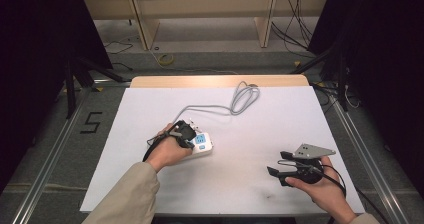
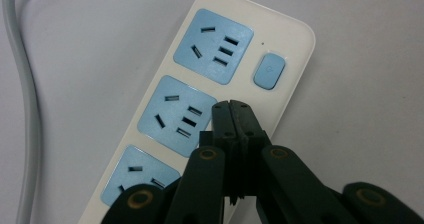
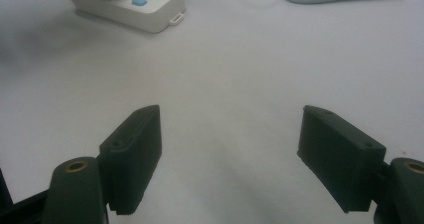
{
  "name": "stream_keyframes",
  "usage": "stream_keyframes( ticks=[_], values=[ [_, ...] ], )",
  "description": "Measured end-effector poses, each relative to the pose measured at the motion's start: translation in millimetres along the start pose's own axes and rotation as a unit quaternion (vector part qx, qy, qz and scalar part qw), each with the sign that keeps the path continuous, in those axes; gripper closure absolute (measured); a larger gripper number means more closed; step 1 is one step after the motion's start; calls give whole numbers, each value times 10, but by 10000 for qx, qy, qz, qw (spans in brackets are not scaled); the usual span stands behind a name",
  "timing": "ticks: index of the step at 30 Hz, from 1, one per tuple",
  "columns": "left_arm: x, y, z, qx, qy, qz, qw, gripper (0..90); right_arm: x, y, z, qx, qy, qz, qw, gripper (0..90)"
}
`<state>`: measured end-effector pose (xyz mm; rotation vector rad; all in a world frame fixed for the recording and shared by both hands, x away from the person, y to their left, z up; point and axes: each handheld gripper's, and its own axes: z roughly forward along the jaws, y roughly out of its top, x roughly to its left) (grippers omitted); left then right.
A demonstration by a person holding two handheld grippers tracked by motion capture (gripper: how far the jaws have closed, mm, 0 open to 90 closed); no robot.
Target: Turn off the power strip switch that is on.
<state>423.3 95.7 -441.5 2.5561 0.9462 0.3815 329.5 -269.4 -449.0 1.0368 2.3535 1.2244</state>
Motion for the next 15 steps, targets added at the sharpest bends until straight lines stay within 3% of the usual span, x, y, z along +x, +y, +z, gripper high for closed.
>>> stream_keyframes(
  ticks=[15],
  values=[
    [13, 10, -2, 50, -38, 33, 10000, 900, 5, 1, 9, 18, 9, -3, 10000, 258]
  ],
)
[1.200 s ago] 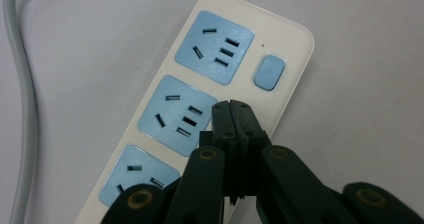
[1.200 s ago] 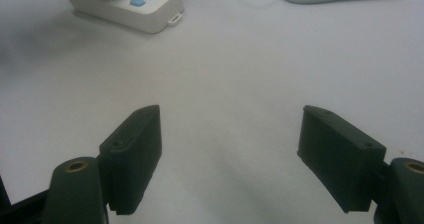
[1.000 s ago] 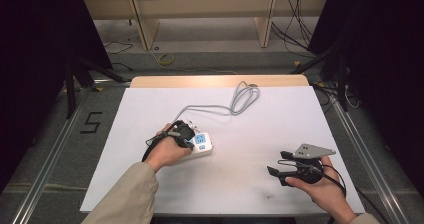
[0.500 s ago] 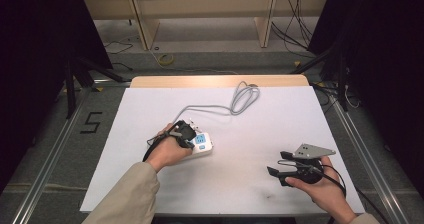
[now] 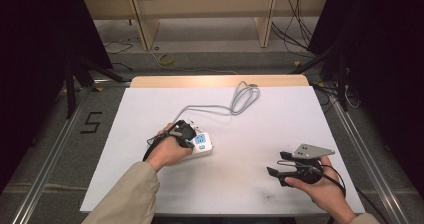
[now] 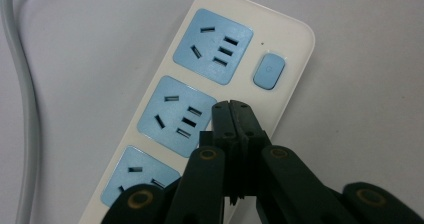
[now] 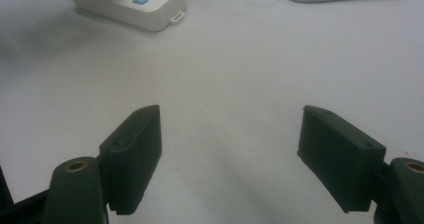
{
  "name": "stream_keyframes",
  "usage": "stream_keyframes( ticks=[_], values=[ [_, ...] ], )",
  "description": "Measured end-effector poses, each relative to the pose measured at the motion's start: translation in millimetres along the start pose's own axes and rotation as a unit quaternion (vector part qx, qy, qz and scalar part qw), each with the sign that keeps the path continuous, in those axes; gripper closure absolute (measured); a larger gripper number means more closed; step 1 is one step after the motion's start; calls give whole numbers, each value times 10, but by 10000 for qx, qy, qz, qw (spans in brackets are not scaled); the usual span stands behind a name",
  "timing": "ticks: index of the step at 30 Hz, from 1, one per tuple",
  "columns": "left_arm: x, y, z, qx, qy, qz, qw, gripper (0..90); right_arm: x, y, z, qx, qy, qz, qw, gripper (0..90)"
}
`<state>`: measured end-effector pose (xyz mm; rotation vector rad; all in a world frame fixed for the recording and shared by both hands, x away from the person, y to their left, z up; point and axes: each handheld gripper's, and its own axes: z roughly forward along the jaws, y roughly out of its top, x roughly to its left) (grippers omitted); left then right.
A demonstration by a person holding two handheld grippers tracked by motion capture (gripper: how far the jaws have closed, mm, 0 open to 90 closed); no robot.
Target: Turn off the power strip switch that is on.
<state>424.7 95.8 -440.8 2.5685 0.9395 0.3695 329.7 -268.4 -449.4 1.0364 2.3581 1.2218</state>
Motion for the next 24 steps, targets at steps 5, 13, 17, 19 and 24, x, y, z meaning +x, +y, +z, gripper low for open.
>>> stream_keyframes(
  ticks=[5, 13, 17, 19, 24],
  values=[
    [5, 7, 0, 34, -23, 9, 10000, 900, -4, -3, -5, -13, -3, 0, 10000, 258],
    [-7, 27, 1, 95, 19, 63, 9999, 900, -6, -2, -4, -14, -6, -6, 10000, 258],
    [-2, 25, 3, 78, -8, 14, 10000, 900, 0, -1, -4, -11, -1, 0, 10000, 259],
    [-2, 27, 3, 82, -9, 14, 10000, 900, -1, 0, -3, -8, -7, 1, 10000, 258],
    [7, 34, 1, 121, -34, 22, 9999, 900, -2, -1, -6, -13, -5, -1, 10000, 259]
  ],
)
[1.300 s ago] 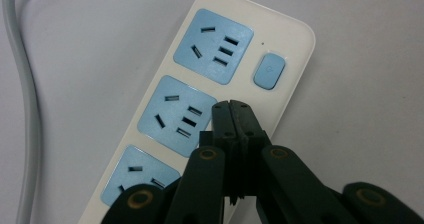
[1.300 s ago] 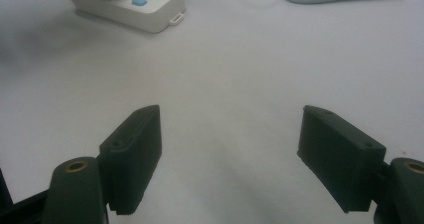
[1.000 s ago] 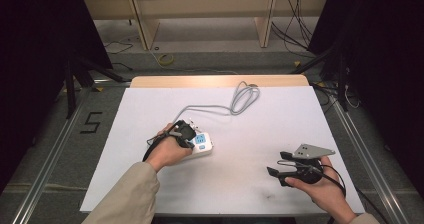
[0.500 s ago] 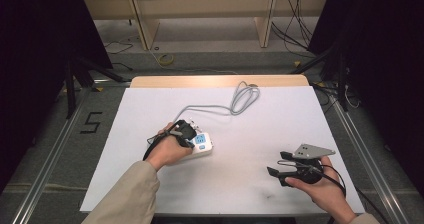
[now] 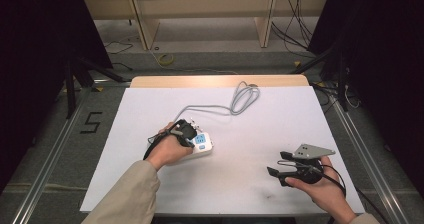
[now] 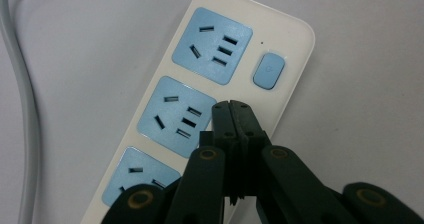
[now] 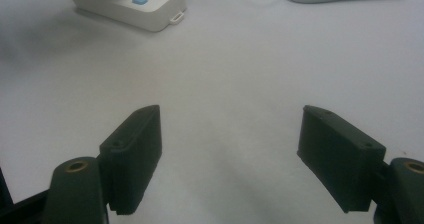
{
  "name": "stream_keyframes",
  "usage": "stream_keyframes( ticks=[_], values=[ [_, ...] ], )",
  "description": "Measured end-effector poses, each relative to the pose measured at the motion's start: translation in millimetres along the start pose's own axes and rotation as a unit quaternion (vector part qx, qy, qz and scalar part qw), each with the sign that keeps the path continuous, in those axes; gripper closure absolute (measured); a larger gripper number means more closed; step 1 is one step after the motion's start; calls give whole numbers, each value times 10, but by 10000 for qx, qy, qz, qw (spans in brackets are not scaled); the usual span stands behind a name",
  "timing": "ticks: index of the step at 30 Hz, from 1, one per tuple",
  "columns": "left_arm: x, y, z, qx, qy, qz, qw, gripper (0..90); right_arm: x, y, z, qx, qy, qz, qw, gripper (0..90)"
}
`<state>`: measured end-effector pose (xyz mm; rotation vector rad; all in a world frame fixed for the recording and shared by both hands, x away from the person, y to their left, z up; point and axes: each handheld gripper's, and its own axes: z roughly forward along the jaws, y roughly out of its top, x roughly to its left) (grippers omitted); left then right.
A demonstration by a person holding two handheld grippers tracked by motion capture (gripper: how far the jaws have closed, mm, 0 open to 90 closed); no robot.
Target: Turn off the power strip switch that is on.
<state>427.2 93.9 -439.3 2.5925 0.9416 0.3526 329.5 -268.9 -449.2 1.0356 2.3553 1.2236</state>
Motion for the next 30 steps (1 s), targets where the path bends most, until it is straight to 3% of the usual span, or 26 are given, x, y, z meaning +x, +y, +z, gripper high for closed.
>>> stream_keyframes(
  ticks=[4, 8, 30],
  values=[
    [-1, 16, 16, -70, -74, -28, 9999, 900, -6, -2, 1, 1, -4, -13, 10000, 259],
    [-35, 34, 19, -20, 25, 8, 10000, 900, -8, -4, -2, 1, 1, -10, 10000, 259],
    [-28, 32, 15, -25, 19, 14, 10000, 900, -7, 0, -3, -14, 16, -14, 10000, 259]
  ],
)
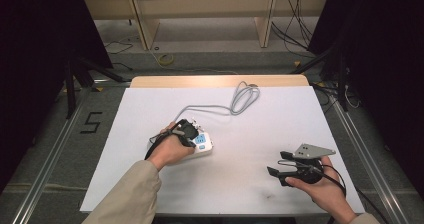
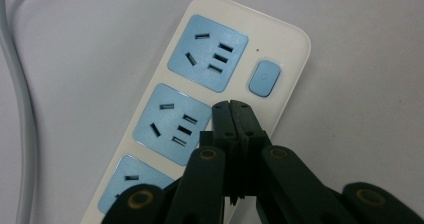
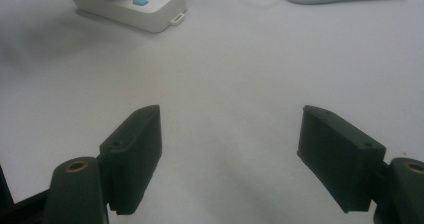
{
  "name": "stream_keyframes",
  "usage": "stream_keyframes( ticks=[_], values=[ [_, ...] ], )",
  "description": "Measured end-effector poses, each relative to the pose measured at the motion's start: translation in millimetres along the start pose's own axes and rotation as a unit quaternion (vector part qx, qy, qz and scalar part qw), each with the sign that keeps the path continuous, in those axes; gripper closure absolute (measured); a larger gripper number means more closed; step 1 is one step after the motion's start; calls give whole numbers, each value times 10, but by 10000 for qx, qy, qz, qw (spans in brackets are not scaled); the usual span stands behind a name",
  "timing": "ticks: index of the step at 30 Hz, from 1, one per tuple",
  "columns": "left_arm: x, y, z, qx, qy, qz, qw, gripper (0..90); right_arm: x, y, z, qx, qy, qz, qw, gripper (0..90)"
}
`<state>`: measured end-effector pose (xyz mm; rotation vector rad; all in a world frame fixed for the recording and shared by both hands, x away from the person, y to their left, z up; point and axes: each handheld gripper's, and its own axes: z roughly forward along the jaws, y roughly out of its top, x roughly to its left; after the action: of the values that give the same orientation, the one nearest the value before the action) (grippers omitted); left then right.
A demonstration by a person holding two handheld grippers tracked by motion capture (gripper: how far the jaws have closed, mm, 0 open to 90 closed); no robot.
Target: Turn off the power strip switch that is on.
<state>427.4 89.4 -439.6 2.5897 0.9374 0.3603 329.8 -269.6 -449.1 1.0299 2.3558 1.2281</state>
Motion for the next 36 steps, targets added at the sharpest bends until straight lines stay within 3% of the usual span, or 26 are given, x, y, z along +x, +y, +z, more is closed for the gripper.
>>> stream_keyframes(
  ticks=[36],
  values=[
    [12, -5, -10, 19, -23, 18, 10000, 900, 6, 4, -2, -15, 10, -2, 10000, 261]
  ],
)
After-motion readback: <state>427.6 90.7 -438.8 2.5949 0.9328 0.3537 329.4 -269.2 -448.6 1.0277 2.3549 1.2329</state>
